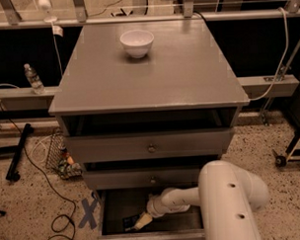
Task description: Pick rxbar blueberry from bottom drawer and place on counter
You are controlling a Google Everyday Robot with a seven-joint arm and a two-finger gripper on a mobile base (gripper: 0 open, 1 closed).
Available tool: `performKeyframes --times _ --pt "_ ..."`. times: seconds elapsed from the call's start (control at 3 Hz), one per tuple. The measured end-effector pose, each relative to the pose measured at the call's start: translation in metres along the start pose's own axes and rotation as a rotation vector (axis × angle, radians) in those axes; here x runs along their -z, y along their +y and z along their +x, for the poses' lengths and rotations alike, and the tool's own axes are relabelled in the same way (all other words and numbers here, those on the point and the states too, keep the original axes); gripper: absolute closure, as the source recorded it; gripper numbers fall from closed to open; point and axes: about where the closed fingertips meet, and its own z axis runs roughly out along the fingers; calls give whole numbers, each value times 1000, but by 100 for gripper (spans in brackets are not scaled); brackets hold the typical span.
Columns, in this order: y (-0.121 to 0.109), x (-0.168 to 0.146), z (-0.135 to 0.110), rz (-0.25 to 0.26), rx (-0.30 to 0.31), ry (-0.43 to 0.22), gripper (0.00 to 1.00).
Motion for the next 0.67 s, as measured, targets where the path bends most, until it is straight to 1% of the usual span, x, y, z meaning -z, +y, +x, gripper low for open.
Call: performKeyframes --times 0.33,0.67 --pt "7 -19 -2 -15 45 42 0" --pt "21 -46 1 -39 81 86 0"
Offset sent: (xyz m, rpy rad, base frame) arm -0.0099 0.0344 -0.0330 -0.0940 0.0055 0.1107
